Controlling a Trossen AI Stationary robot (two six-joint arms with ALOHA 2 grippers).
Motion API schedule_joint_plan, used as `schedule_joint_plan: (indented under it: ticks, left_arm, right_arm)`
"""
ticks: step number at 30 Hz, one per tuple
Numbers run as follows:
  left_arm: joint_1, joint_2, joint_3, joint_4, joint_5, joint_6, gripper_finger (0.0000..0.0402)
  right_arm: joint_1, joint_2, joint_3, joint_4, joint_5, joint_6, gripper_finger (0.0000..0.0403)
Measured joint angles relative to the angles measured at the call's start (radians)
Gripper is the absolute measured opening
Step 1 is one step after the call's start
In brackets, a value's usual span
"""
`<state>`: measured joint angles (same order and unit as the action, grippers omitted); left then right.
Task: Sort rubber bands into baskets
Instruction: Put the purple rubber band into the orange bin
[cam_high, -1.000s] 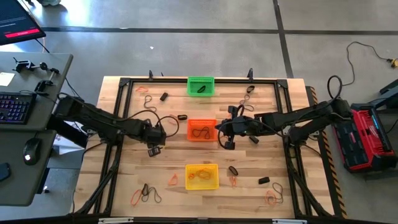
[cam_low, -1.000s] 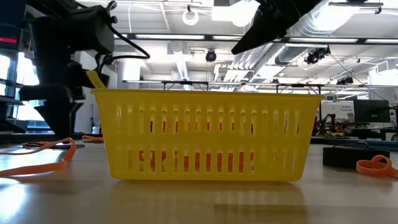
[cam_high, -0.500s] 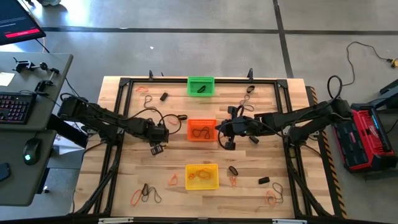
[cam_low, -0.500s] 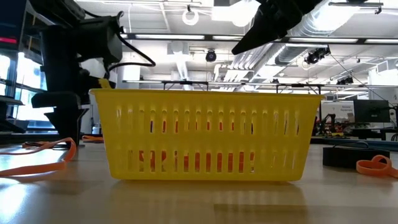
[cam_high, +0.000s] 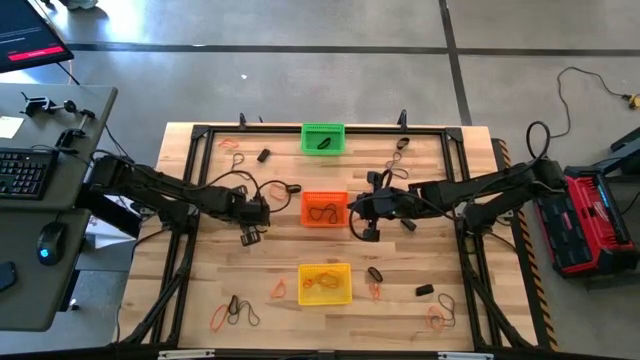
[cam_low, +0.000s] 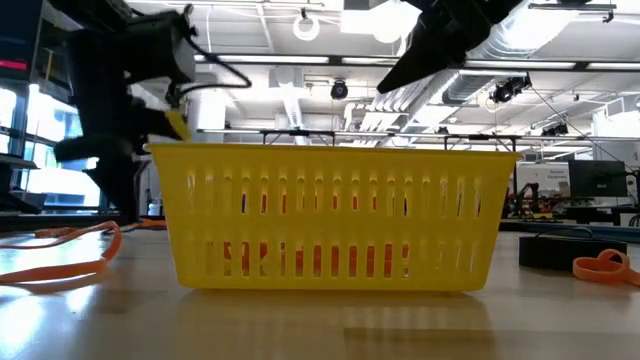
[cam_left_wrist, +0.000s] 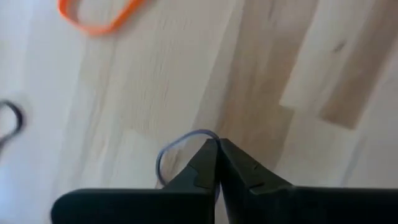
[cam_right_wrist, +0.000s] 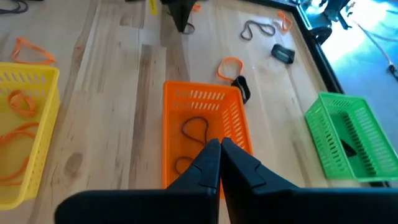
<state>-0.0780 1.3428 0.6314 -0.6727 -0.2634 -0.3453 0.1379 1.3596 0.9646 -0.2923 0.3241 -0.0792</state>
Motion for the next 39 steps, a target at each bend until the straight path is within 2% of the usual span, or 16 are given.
schedule_joint_plan:
  ticks: [6, 9, 13, 17, 22, 27, 33, 39]
  left_arm:
    - [0.006, -0.048, 0.072, -0.013, -0.044, 0.05, 0.0001]
    - [0.02, -0.044, 0.136, -0.004, -0.051, 0.097, 0.0001]
    - [0.029, -0.029, 0.233, 0.015, -0.065, 0.185, 0.0001]
    - [0.044, -0.021, 0.322, 0.053, -0.056, 0.267, 0.0]
    - [0.069, 0.021, 0.411, 0.092, 0.018, 0.349, 0.0]
    - [0.088, 0.112, 0.492, 0.144, 0.073, 0.425, 0.0]
    - [0.114, 0.232, 0.586, 0.203, 0.131, 0.491, 0.0]
    - [0.155, 0.307, 0.6, 0.264, 0.242, 0.513, 0.0]
  right_arm:
    - [0.0, 0.0, 0.0, -0.022, -0.002, 0.02, 0.0]
    - [0.0, 0.0, -0.007, -0.028, -0.062, -0.033, 0.0]
    - [-0.03, -0.023, -0.091, 0.104, -0.164, -0.077, 0.0]
    - [-0.066, -0.057, -0.228, 0.273, -0.181, -0.022, 0.0]
    - [-0.072, -0.092, -0.368, 0.47, -0.187, 0.041, 0.0]
    - [-0.062, -0.103, -0.423, 0.566, -0.181, 0.062, 0.0]
    - [-0.056, -0.106, -0.428, 0.567, -0.172, 0.063, 0.0]
    - [-0.056, -0.106, -0.428, 0.56, -0.176, 0.063, 0.0]
